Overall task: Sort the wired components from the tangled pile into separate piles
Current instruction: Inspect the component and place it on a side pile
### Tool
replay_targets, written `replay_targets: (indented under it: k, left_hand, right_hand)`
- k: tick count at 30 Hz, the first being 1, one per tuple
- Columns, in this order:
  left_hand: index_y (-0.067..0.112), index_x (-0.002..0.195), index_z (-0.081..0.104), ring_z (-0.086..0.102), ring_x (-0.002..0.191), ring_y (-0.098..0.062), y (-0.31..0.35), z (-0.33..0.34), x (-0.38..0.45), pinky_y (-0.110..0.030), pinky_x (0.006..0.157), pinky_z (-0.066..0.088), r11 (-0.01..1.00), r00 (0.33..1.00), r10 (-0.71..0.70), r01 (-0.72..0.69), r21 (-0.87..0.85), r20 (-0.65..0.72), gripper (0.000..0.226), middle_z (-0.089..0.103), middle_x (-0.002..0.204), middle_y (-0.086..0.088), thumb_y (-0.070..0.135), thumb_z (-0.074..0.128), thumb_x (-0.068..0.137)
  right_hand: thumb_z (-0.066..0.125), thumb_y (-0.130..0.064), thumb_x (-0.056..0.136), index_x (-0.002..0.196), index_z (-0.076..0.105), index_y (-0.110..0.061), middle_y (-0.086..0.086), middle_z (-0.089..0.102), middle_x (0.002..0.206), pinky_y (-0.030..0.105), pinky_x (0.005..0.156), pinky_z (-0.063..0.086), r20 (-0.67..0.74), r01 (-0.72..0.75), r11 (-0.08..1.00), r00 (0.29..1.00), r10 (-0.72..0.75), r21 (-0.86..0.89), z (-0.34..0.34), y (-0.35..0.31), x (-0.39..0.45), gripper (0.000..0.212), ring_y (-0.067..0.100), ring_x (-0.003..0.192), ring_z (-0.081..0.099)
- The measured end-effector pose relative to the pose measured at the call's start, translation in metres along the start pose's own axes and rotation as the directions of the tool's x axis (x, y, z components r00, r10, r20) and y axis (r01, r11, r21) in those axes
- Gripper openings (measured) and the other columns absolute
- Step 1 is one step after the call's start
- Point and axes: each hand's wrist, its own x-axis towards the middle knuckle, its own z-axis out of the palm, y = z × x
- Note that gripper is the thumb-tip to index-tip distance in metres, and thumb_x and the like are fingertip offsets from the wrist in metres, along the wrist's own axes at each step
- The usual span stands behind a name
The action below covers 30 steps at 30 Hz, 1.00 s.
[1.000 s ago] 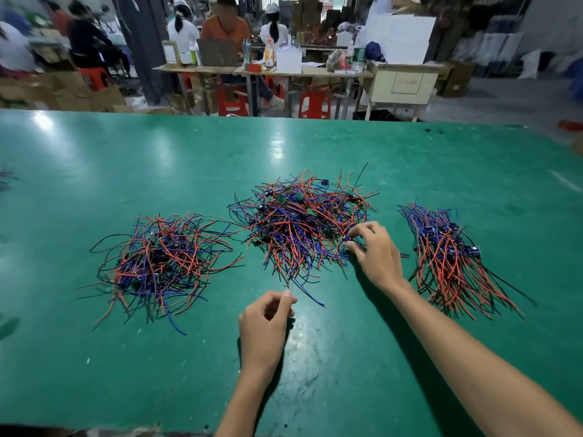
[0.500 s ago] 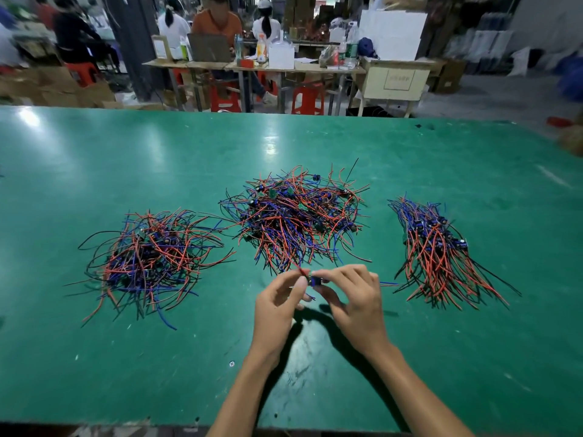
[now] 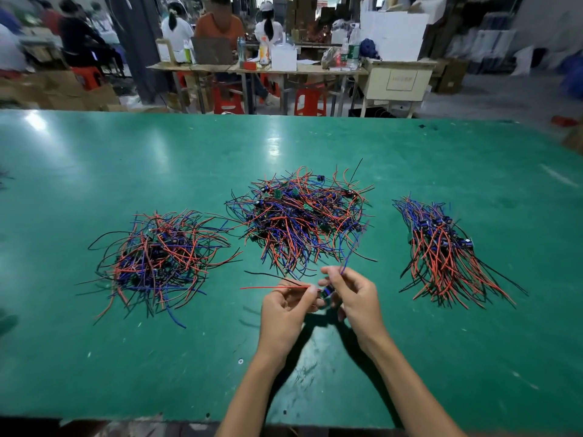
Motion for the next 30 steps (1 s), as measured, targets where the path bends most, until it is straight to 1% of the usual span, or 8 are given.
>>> replay_targets:
  k: [5,9,15,19,22,24,26,30]
  left_hand:
    - [0.006,0.088,0.072,0.073,0.076,-0.013,0.002,-0.002,0.001,-0.021,0.068,0.055,0.998,0.998,-0.023,0.02,-0.057,-0.066,0.008,0.078,0.084,-0.009,0.011,0.078,0.085]
    - [0.006,0.087,0.076,0.068,0.073,-0.011,0.004,-0.007,0.002,-0.019,0.069,0.054,0.986,0.994,-0.046,0.029,-0.166,-0.1,0.028,0.077,0.083,-0.008,0.025,0.085,0.068]
    - [0.004,0.088,0.073,0.075,0.087,-0.021,0.007,-0.006,0.004,-0.023,0.073,0.058,0.954,0.991,-0.063,0.024,-0.298,-0.121,0.021,0.077,0.093,-0.018,0.022,0.077,0.079]
    - [-0.002,0.107,0.066,0.076,0.093,-0.024,0.008,-0.004,0.006,-0.023,0.076,0.059,0.973,0.997,-0.082,0.083,-0.213,0.014,0.03,0.078,0.099,-0.015,0.022,0.068,0.09]
    - [0.008,0.105,0.075,0.075,0.095,-0.02,0.004,-0.002,0.004,-0.021,0.077,0.057,0.997,0.99,-0.038,0.047,-0.067,0.133,0.027,0.078,0.098,-0.01,0.028,0.068,0.088]
    - [0.014,0.096,0.079,0.074,0.093,-0.015,0.004,-0.003,0.003,-0.02,0.078,0.056,0.995,0.992,-0.03,0.042,-0.093,0.126,0.023,0.078,0.1,-0.01,0.031,0.065,0.09]
    - [0.013,0.095,0.079,0.073,0.092,-0.015,0.006,-0.005,0.004,-0.022,0.079,0.056,0.982,0.99,-0.047,0.07,-0.173,0.13,0.024,0.077,0.103,-0.014,0.031,0.063,0.091]
    - [0.008,0.096,0.076,0.074,0.084,-0.018,0.01,-0.009,0.006,-0.022,0.071,0.058,0.919,0.992,-0.112,0.129,-0.372,0.065,0.024,0.076,0.092,-0.016,0.018,0.054,0.1]
  right_hand:
    - [0.076,-0.031,0.079,0.084,0.073,-0.01,0.003,0.074,0.07,0.018,0.038,0.041,-0.053,-0.04,0.993,0.998,0.046,0.109,-0.006,0.003,-0.004,0.022,0.008,0.045,0.055]
    - [0.076,-0.03,0.078,0.081,0.074,-0.007,0.007,0.076,0.072,0.019,0.043,0.047,-0.037,-0.015,0.994,0.999,0.019,0.111,-0.006,0.003,-0.004,0.023,0.009,0.049,0.059]
    - [0.076,-0.03,0.077,0.081,0.074,-0.008,0.01,0.077,0.074,0.018,0.048,0.047,-0.02,0.034,0.996,0.999,-0.033,0.085,-0.003,0.002,-0.008,0.022,0.011,0.052,0.062]
    - [0.081,-0.023,0.076,0.075,0.077,-0.01,0.008,0.076,0.071,0.014,0.056,0.046,-0.057,0.174,0.979,0.984,-0.168,0.103,0.0,0.007,-0.013,0.014,0.004,0.055,0.06]
    - [0.086,-0.023,0.079,0.078,0.079,-0.018,0.002,0.076,0.076,0.022,0.065,0.047,-0.111,0.244,0.97,0.963,-0.244,-0.017,-0.001,0.012,-0.013,0.008,0.008,0.067,0.064]
    - [0.087,-0.032,0.077,0.081,0.079,-0.028,-0.006,0.073,0.081,0.026,0.068,0.044,-0.112,0.342,0.923,0.924,-0.364,-0.178,-0.002,0.015,-0.014,0.01,0.012,0.076,0.064]
    - [0.087,-0.038,0.074,0.085,0.079,-0.032,-0.012,0.067,0.086,0.02,0.072,0.043,-0.05,0.481,0.828,0.856,-0.515,-0.289,0.0,0.016,-0.014,0.014,0.011,0.085,0.061]
    - [0.083,-0.028,0.084,0.12,0.073,-0.039,-0.018,0.06,0.102,0.012,0.077,0.042,0.173,0.666,0.546,0.7,-0.693,-0.509,0.002,0.023,-0.014,0.039,0.003,0.094,0.056]
